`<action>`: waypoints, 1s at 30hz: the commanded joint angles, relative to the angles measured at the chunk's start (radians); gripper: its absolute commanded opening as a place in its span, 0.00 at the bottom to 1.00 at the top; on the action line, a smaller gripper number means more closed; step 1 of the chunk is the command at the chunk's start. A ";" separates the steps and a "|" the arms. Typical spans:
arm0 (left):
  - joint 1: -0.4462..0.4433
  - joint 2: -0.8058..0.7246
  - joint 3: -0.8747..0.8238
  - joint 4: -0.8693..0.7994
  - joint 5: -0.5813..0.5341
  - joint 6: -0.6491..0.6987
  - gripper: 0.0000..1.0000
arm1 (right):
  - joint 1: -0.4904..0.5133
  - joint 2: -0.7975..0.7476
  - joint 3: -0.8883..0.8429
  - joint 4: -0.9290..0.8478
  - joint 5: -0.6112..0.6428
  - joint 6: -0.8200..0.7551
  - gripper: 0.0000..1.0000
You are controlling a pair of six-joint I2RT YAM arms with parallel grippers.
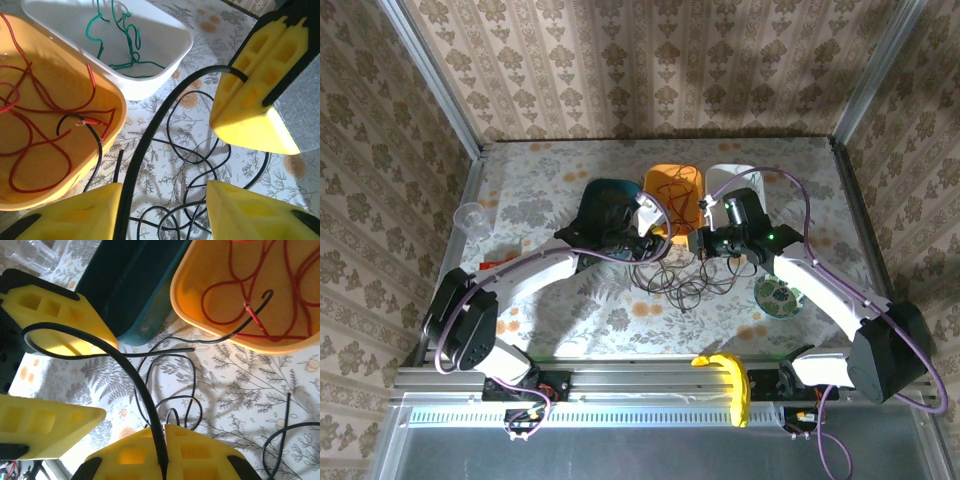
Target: Untangle the cables
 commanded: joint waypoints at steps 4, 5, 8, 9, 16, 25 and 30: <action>-0.009 -0.001 -0.017 0.000 0.007 0.016 0.50 | -0.004 -0.024 0.017 -0.043 0.121 0.011 0.00; -0.010 -0.005 -0.022 0.005 0.006 0.019 0.51 | -0.006 -0.029 0.023 -0.040 0.118 0.014 0.00; -0.015 -0.016 -0.030 0.004 -0.006 0.023 0.54 | -0.009 -0.040 0.072 -0.039 0.099 0.020 0.00; -0.016 -0.026 -0.036 0.010 -0.026 0.025 0.58 | -0.009 -0.041 0.100 -0.043 0.090 0.022 0.00; 0.016 -0.197 -0.215 0.298 -0.391 -0.089 0.74 | -0.006 -0.019 0.353 -0.055 0.081 0.015 0.00; 0.041 -0.306 -0.280 0.142 -1.095 -0.329 0.79 | 0.007 0.240 0.647 0.047 -0.033 0.092 0.00; 0.059 -0.326 -0.242 -0.130 -1.323 -0.501 0.79 | 0.025 0.435 0.776 0.130 -0.089 0.185 0.00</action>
